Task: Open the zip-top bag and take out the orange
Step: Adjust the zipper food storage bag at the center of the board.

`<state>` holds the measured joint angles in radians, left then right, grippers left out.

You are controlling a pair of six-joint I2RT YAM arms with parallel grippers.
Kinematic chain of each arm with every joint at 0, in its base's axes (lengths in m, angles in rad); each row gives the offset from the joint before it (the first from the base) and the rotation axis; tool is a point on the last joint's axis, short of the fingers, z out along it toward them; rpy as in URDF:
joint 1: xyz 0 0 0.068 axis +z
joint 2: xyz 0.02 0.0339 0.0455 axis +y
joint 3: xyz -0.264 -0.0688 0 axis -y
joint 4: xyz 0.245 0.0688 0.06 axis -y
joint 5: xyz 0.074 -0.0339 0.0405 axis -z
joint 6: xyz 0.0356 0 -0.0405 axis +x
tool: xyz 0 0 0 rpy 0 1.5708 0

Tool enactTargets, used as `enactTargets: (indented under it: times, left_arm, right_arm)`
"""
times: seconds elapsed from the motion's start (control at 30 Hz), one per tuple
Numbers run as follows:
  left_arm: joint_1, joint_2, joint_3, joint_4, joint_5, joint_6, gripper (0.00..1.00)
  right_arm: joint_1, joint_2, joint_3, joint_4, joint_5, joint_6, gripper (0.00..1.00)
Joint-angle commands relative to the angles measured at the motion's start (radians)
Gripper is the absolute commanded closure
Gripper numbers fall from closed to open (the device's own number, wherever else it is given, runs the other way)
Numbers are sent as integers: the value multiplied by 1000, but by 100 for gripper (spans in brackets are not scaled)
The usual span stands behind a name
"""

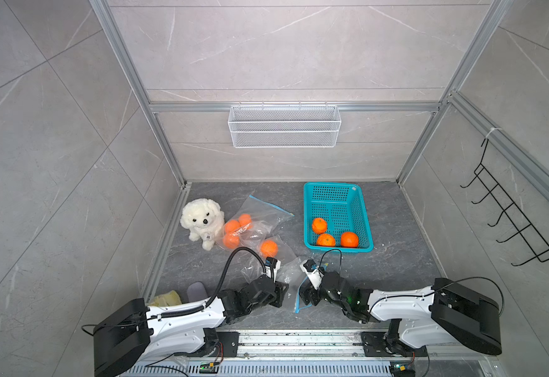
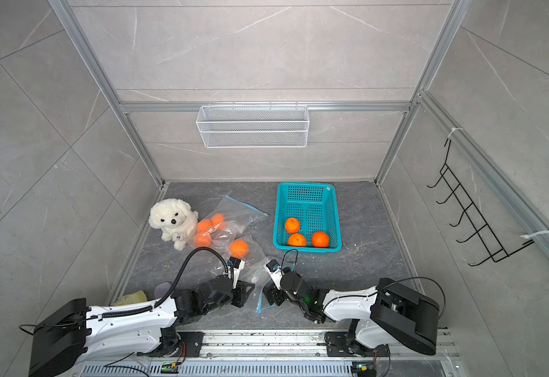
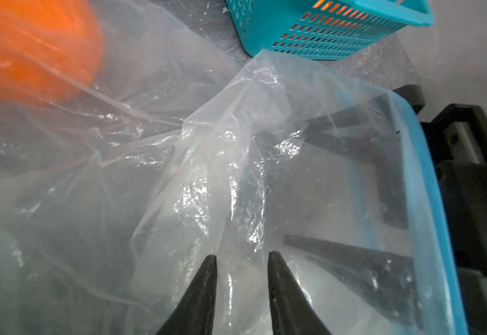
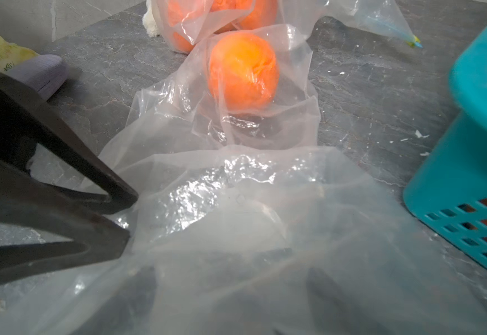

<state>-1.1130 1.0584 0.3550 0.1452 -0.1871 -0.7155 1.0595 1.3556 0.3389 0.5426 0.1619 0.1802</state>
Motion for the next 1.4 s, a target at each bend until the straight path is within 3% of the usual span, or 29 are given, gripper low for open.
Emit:
enactTargets:
  times: [0.0,0.07,0.17,0.23,0.33,0.47,0.67,0.87,1.07,1.27,1.37]
  left_arm:
    - [-2,-38,57,43,75,7,65]
    - [-2,-82,84,-24,52,37,61]
    - [20,-191,134,-207,-161,78,46]
    - [84,-244,156,-305,-263,107,37]
    - [228,-293,137,-272,-174,164,33]
    - [411,-230,138,-219,-26,191,41]
    - [474,4,154,-112,6,220,40]
    - [498,117,157,-6,9,221,41]
    - [523,238,157,93,77,223,58]
    - [535,246,147,132,128,207,100]
    - [535,227,163,115,164,214,100]
  right_arm:
    - [-3,-42,-15,-49,-8,-26,19]
    - [-3,-68,-29,-48,-2,-38,20]
    - [-4,-84,-37,-34,37,-54,29]
    - [-4,-78,-30,-30,42,-63,35]
    - [-3,-68,-10,-61,25,-72,33]
    - [-5,-35,0,-64,22,-74,33]
    - [-6,-23,4,-65,-16,-64,32]
    - [-6,-13,29,-95,-49,-58,30]
    - [-8,37,40,-71,-78,-54,29]
    - [-9,48,37,-65,-70,-53,29]
    - [-9,68,39,-52,-78,-54,29]
